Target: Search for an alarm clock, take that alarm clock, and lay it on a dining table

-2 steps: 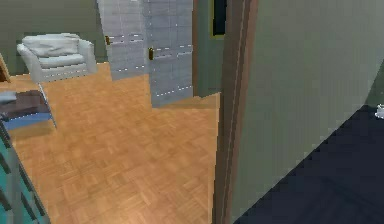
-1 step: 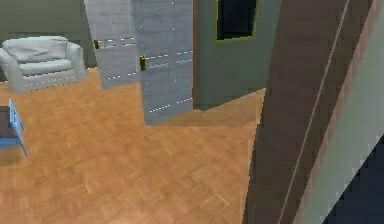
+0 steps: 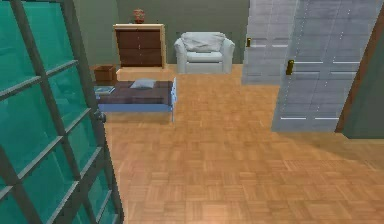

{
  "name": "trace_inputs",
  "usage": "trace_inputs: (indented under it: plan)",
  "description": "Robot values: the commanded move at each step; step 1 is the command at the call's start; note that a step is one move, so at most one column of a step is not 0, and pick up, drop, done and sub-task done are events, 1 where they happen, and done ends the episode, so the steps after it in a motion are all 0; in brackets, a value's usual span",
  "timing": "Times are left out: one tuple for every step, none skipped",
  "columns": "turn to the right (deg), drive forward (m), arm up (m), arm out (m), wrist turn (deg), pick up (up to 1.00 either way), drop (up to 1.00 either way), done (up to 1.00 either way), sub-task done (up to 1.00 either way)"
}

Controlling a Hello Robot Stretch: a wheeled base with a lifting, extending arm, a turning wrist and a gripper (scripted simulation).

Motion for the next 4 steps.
trace_inputs:
  plan:
    - [0.0,0.3,0.0,0.0,0.0,0.0,0.0,0.0,0.0]
    - [0.0,0.3,0.0,0.0,0.0,0.0,0.0,0.0,0.0]
    - [45.0,0.0,0.0,0.0,0.0,0.0,0.0,0.0,0.0]
    - [45.0,0.0,0.0,0.0,0.0,0.0,0.0,0.0,0.0]
